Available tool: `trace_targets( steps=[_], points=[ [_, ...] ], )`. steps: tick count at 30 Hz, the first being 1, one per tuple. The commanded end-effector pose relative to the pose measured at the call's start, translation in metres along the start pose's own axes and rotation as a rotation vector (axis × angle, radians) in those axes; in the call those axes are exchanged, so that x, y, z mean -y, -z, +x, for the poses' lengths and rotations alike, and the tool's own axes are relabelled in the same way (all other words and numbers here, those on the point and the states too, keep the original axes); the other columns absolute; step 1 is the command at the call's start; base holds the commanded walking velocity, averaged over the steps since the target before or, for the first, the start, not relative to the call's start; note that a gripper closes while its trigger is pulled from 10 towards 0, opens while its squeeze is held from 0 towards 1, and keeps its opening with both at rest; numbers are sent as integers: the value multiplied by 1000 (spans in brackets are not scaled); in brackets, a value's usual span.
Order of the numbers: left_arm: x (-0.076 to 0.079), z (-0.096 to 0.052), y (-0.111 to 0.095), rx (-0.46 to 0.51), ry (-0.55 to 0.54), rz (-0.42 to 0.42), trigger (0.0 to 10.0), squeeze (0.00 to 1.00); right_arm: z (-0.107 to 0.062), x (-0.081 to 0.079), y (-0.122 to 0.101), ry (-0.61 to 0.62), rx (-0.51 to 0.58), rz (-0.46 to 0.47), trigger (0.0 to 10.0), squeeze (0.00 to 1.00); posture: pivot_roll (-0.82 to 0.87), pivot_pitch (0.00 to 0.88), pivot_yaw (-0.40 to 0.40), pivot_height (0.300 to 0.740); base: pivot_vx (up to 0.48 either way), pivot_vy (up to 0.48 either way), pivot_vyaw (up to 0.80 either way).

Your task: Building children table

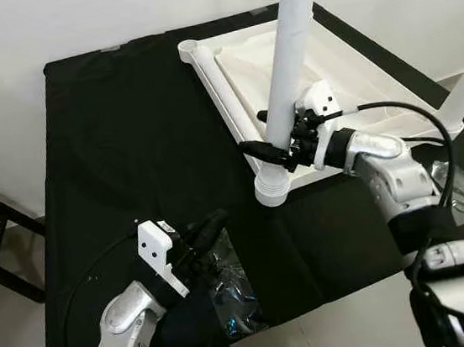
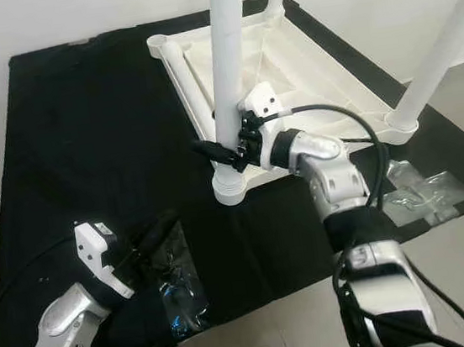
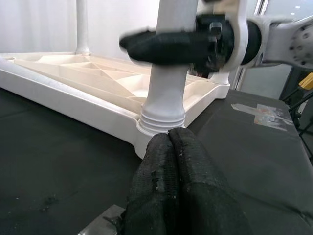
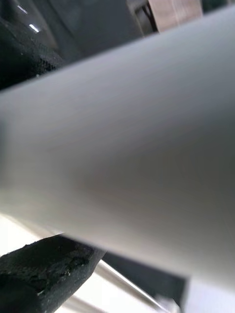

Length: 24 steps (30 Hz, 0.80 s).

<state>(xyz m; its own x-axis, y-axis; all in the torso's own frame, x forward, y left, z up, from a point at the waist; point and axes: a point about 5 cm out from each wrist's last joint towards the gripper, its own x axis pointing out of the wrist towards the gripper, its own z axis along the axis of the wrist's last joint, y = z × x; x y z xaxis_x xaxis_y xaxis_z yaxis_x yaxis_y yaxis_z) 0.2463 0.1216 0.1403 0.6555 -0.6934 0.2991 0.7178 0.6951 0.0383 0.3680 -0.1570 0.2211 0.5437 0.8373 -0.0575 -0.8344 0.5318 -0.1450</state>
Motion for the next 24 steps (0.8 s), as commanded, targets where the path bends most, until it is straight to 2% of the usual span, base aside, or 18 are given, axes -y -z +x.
trace_targets(
  steps=[1,2,3,4,5,6,7,19,20,22,23,24],
  points=[
    [2,-2,4,-10,-4,-2,10000,0,3,1,1,-28,-9,3,10000,0,13,158,-32,740,0,0,0],
    [2,-2,4,-10,-6,-1,10000,0,3,3,1,-35,-7,12,10000,0,14,159,-33,740,0,0,0],
    [2,-3,3,-9,-7,-1,10000,0,3,3,0,-43,-6,19,7020,0,15,160,-33,740,0,0,0],
    [2,-3,3,-9,-7,-1,10000,0,3,3,0,-43,-6,19,7020,0,15,160,-33,740,0,0,0],
    [2,-3,3,-8,-8,-1,10000,0,3,4,-1,-60,0,24,3647,0,15,160,-33,740,0,0,0],
    [2,-3,3,-8,-8,-1,10000,0,3,4,-1,-60,0,24,3647,0,15,160,-33,740,0,0,0],
    [2,-3,3,-8,-9,-1,10000,0,2,5,-2,-71,9,31,0,0,15,160,-33,740,0,0,0],
    [2,-3,3,-10,1,-5,10000,0,-8,9,8,-74,12,44,0,0,16,167,-34,740,0,0,0],
    [2,-3,3,-10,1,-4,10000,0,-11,9,14,-32,6,40,0,0,10,172,-33,740,0,0,0],
    [2,-3,3,-10,1,-4,10000,0,-11,9,14,-32,6,40,0,0,10,172,-33,740,0,0,0],
    [2,-3,2,-10,0,-4,10000,0,-11,5,27,82,-13,56,0,0,3,176,-35,740,0,0,0],
    [2,-3,2,-10,0,-4,10000,0,-11,5,27,82,-13,56,0,0,3,176,-35,740,0,0,0]
  ],
)
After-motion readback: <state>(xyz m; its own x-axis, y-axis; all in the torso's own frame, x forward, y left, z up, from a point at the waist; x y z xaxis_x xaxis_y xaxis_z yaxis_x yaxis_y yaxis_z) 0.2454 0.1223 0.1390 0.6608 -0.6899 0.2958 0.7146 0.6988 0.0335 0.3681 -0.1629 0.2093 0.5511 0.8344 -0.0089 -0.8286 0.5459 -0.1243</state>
